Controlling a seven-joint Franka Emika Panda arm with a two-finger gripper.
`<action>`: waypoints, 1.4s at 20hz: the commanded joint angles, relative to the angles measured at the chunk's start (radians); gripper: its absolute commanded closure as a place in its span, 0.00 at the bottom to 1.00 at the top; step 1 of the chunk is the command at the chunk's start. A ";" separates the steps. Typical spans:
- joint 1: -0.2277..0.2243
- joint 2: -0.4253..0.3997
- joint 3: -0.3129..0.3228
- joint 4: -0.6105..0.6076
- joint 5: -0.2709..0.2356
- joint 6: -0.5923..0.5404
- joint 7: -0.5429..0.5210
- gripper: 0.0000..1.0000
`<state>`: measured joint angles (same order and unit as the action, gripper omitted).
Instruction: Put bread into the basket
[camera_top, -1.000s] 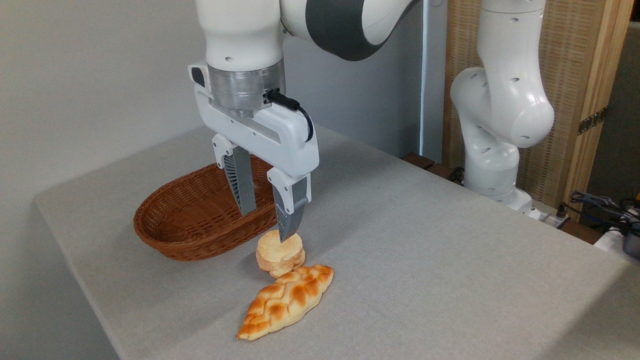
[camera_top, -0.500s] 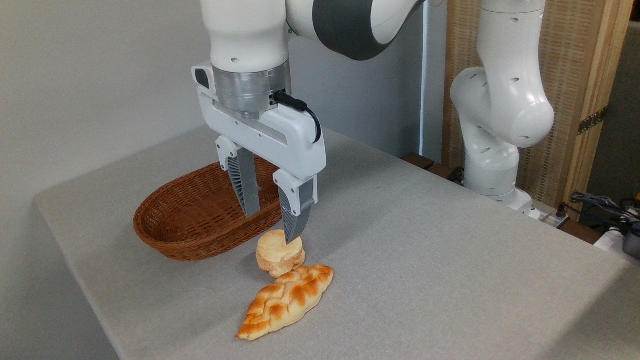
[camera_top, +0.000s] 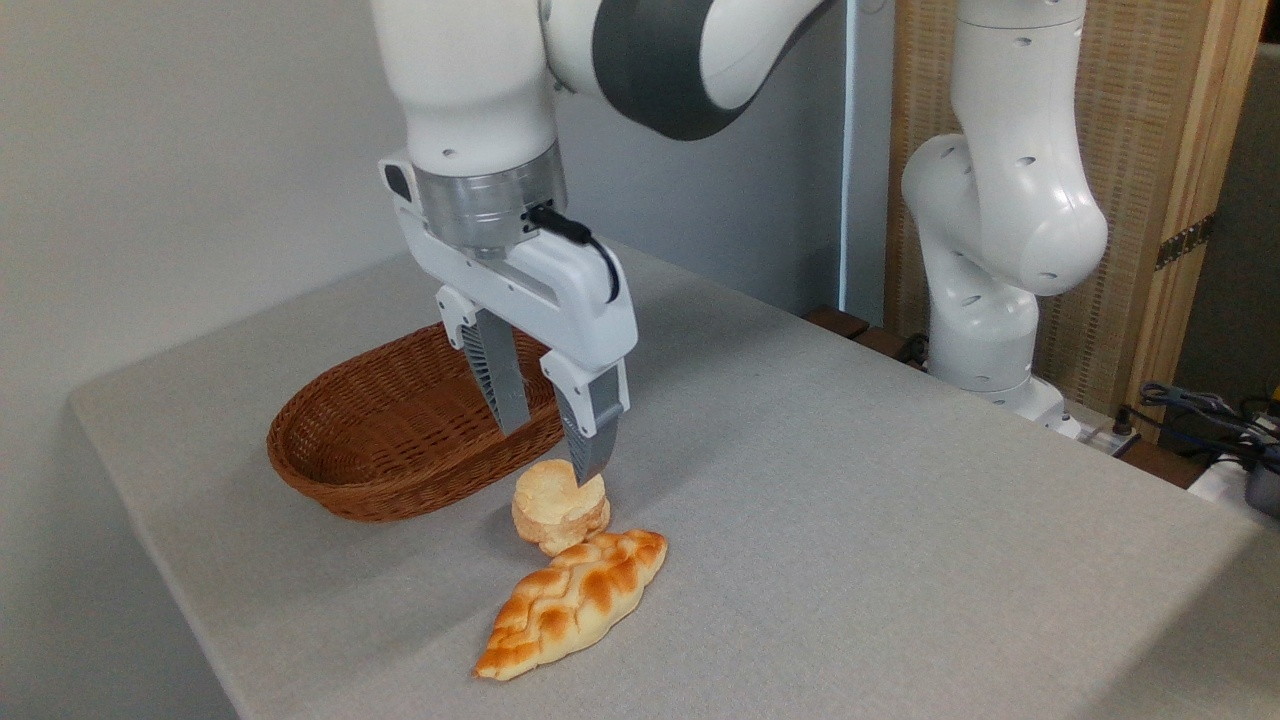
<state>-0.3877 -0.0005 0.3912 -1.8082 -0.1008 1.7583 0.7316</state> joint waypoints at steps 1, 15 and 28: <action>-0.022 0.004 -0.008 -0.019 0.016 -0.019 0.019 0.00; -0.079 0.020 -0.017 -0.155 0.016 0.125 0.028 0.00; -0.082 0.076 -0.046 -0.154 0.013 0.155 0.037 0.00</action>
<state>-0.4636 0.0725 0.3475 -1.9555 -0.1008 1.8977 0.7548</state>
